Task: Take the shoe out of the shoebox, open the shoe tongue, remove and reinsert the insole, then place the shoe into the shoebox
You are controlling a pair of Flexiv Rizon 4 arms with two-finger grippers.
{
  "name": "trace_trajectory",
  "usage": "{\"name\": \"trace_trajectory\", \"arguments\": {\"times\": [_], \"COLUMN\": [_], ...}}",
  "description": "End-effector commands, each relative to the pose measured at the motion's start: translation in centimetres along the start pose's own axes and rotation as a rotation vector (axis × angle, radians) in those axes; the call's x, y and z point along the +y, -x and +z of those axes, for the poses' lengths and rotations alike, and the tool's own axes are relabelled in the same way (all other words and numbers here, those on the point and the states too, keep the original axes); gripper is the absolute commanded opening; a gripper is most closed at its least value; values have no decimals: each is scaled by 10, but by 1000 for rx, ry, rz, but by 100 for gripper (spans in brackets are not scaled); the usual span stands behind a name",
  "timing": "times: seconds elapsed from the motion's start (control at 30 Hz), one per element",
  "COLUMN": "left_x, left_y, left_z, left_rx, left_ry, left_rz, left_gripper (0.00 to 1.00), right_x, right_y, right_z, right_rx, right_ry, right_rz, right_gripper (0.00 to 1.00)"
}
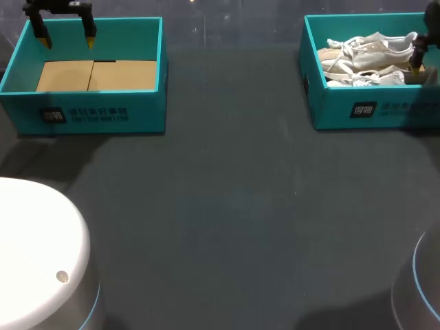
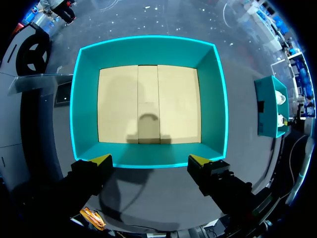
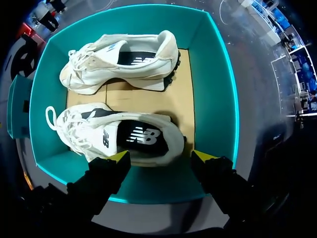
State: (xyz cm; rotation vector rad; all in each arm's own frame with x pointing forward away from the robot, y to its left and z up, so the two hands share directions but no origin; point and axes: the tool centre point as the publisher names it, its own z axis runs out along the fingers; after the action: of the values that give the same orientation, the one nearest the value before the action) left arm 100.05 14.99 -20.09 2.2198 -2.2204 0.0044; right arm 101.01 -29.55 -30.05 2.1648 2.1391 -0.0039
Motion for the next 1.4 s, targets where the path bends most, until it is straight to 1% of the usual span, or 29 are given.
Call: {"name": "trace_trajectory", "arguments": {"times": [0.03,0.3,0.47,0.7,0.8,1.03,1.2,1.4], "left_x": [0,0,0,0,0,0,0,0], "left_y": [0,0,0,0,0,0,0,0], "left_z": [0,0,0,0,0,0,0,0], "left_rx": [-1,-1,-1,-1,-1,-1,-1,-1], "left_ry": [1,1,1,1,1,1,1,1], "left_rz": [0,0,0,0,0,0,0,0], "left_gripper": [100,100,100,100,100,100,100,100], "right_x": [0,5,9,11,11,10,10,10], "right_y": [4,8,10,18,20,21,19,20], "right_z": [6,16,21,29,32,40,45,51], "right_rx": [3,5,9,14,16,17,15,14], "right_ry": [1,3,8,14,16,13,8,4], "right_rz": [3,2,-2,1,3,-2,-8,-13], "right_gripper": [83,85,84,89,87,92,89,87]}}
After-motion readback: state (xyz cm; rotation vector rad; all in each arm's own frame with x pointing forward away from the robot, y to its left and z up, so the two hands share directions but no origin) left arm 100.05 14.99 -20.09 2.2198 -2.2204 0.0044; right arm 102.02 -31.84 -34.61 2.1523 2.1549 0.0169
